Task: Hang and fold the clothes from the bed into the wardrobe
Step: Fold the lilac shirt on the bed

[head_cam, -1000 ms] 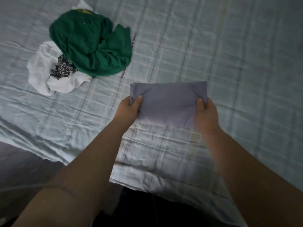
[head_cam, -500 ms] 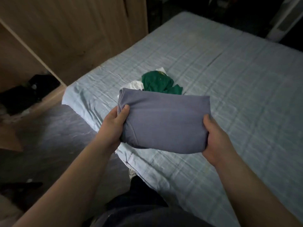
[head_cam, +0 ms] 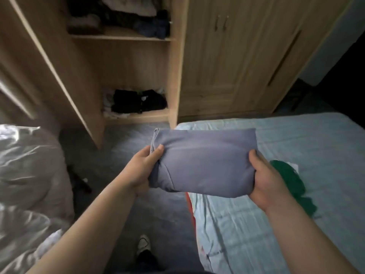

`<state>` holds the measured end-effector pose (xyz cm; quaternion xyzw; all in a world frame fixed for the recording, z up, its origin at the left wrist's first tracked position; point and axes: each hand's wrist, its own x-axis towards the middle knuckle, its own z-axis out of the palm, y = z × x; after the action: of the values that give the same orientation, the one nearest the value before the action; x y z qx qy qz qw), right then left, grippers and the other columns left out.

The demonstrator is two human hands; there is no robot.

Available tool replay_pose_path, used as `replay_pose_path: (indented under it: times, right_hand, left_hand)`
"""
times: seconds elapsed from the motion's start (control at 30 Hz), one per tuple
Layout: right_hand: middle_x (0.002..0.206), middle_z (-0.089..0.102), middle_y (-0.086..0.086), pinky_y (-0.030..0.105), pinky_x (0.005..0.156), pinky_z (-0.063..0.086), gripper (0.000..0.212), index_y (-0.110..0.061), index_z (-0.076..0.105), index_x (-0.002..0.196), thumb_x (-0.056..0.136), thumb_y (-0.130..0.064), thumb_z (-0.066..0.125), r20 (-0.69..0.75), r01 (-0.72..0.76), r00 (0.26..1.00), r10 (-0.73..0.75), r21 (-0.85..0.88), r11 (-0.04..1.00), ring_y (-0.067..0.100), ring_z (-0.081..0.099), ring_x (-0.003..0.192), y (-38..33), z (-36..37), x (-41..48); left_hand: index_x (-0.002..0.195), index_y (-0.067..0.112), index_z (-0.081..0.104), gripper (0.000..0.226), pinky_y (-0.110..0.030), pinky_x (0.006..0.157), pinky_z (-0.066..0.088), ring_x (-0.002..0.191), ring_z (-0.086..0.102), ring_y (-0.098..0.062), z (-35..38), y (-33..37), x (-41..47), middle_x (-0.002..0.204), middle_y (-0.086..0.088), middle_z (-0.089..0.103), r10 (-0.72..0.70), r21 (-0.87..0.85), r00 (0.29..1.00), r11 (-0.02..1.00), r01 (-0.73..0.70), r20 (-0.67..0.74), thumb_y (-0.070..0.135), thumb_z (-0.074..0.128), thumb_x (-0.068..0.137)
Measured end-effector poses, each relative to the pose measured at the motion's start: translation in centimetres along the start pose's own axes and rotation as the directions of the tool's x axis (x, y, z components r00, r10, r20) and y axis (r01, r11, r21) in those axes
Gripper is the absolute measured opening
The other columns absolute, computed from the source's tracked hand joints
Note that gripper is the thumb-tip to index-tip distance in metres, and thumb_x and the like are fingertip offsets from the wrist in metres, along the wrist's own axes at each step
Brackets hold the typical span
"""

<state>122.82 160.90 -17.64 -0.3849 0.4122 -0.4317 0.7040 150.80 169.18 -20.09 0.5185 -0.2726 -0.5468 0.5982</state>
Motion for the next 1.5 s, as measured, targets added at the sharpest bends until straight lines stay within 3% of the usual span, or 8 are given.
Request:
replay_pose_path:
  times: [0.17,0.3,0.5,0.57,0.83,1.03,1.3,1.5]
  right_hand:
    - [0.132,0.066,0.005,0.038,0.09,0.057,0.039,-0.019,0.057,0.137,0.103,-0.036,0.047,0.161,-0.052,0.986,0.053,-0.011,0.999,0.022,0.063,0.121,0.3,13.7,10.0]
    - [0.128,0.068,0.004,0.035,0.083,0.059,0.036,-0.02,0.059,0.133,0.103,-0.034,0.047,0.183,-0.071,0.98,0.071,-0.008,0.997,0.02,0.065,0.117,0.2,20.3,15.7]
    - [0.128,0.068,0.004,0.039,0.093,0.054,0.033,-0.019,0.061,0.13,0.102,-0.032,0.048,0.206,-0.062,0.976,0.07,-0.044,0.997,0.021,0.064,0.118,1.1,25.7,24.2]
    - [0.128,0.068,0.004,0.034,0.086,0.057,0.034,-0.019,0.061,0.13,0.102,-0.032,0.049,0.223,-0.08,0.971,0.088,-0.043,0.996,0.02,0.065,0.118,1.4,26.6,27.5]
    - [0.128,0.068,0.004,0.037,0.089,0.056,0.029,-0.024,0.068,0.123,0.1,-0.034,0.054,0.271,-0.12,0.955,0.118,-0.009,0.993,0.021,0.064,0.118,1.3,28.9,45.2]
    - [0.125,0.069,0.008,0.03,0.081,0.058,0.027,-0.017,0.069,0.121,0.099,-0.025,0.055,0.314,-0.11,0.944,0.1,0.016,0.994,0.021,0.066,0.115,-1.8,32.6,59.9]
    - [0.129,0.066,0.014,0.044,0.105,0.045,0.035,-0.007,0.058,0.134,0.102,-0.019,0.049,0.37,-0.118,0.922,0.116,-0.018,0.993,0.027,0.062,0.121,-4.5,39.1,73.4]
    - [0.124,0.07,0.011,0.046,0.102,0.047,0.031,-0.012,0.062,0.128,0.102,-0.026,0.051,0.319,-0.084,0.942,0.103,-0.071,0.994,0.026,0.066,0.115,-4.8,43.6,83.2]
  left_hand:
    - [0.135,0.013,0.057,0.044,-0.047,0.082,0.057,0.114,0.067,-0.032,-11.5,5.6,4.9,0.13,-0.016,0.066,-0.097,-0.33,0.992,0.937,0.119,0.08,0.034,0.061,0.095]
    - [0.14,0.017,0.053,0.044,-0.047,0.087,0.056,0.123,0.061,-0.033,-16.2,9.0,8.5,0.138,-0.015,0.06,-0.044,-0.413,0.996,0.908,0.072,0.076,0.029,0.058,0.098]
    - [0.135,0.014,0.056,0.037,-0.049,0.097,0.053,0.121,0.062,-0.034,-20.7,12.6,14.8,0.134,-0.016,0.062,0.027,-0.327,0.996,0.944,-0.052,-0.081,0.022,0.058,0.099]
    - [0.133,0.013,0.058,0.036,-0.05,0.098,0.052,0.12,0.062,-0.034,-21.7,13.4,17.4,0.133,-0.016,0.063,0.019,-0.301,0.995,0.953,-0.048,-0.1,0.022,0.059,0.099]
    - [0.128,0.013,0.063,0.034,-0.045,0.091,0.056,0.116,0.065,-0.035,-23.7,17.3,33.2,0.13,-0.017,0.065,0.084,-0.22,0.981,0.968,-0.122,-0.176,0.023,0.064,0.096]
    - [0.123,0.012,0.066,0.032,-0.042,0.08,0.058,0.104,0.07,-0.032,-23.9,23.3,45.8,0.123,-0.018,0.068,0.122,-0.184,0.954,0.967,-0.176,-0.273,0.022,0.067,0.092]
    - [0.119,0.01,0.068,0.028,-0.045,0.078,0.058,0.097,0.072,-0.031,-26.1,28.5,58.1,0.115,-0.017,0.071,0.147,-0.234,0.92,0.941,-0.243,-0.363,0.017,0.066,0.092]
    - [0.111,0.011,0.071,0.02,-0.047,0.077,0.059,0.095,0.072,-0.032,-30.2,31.8,68.4,0.113,-0.018,0.071,0.145,-0.2,0.925,0.954,-0.225,-0.351,0.018,0.065,0.093]
